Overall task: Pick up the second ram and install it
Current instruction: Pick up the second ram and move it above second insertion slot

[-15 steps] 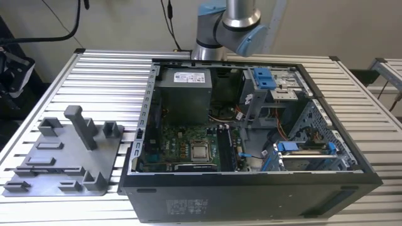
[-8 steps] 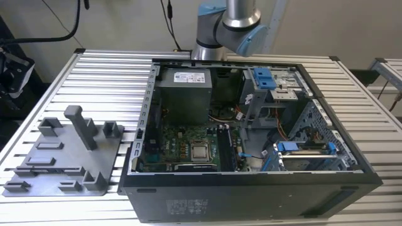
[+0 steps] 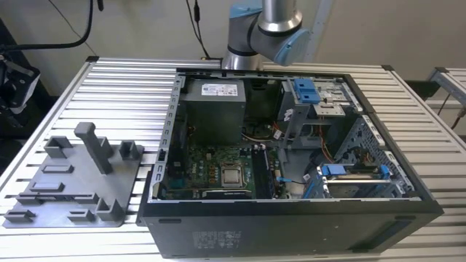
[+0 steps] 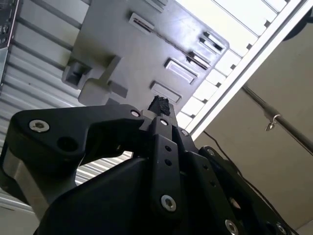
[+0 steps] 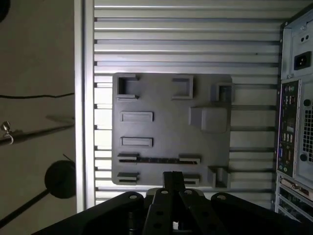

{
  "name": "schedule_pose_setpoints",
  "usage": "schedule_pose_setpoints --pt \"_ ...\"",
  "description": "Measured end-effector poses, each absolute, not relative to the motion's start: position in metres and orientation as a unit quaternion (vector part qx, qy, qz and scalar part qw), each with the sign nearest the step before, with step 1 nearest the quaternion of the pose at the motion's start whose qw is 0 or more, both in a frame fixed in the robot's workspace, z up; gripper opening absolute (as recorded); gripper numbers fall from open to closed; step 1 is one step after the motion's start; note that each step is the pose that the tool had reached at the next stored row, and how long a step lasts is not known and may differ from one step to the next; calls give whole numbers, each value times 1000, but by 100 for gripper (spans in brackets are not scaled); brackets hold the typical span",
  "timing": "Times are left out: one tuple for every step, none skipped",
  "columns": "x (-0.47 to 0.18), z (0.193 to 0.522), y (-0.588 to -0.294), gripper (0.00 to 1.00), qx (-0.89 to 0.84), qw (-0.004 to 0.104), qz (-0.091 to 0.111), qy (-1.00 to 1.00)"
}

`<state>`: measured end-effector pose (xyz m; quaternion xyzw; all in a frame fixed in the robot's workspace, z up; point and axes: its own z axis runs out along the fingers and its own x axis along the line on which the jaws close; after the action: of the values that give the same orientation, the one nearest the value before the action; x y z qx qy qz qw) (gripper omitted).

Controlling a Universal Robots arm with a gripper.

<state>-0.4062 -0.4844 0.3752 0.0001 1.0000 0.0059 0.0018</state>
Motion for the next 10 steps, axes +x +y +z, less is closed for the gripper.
schedule_pose_setpoints --pt "-406 375 -484 11 -5 2 6 1000" --pt "-406 375 -484 11 -11 2 6 1000" --pt "-406 375 -484 11 -17 2 6 1000" --pt "-406 375 -484 11 -23 2 6 1000" --pt "-406 375 -484 11 -31 2 6 1000" --pt "-406 375 -484 11 -37 2 6 999" --pt "-406 375 -484 11 -44 1 6 999" --pt "-406 375 -484 11 -50 1 6 999" --pt "-406 375 -484 11 -57 1 6 998" --pt "-406 375 -484 11 -64 1 6 998"
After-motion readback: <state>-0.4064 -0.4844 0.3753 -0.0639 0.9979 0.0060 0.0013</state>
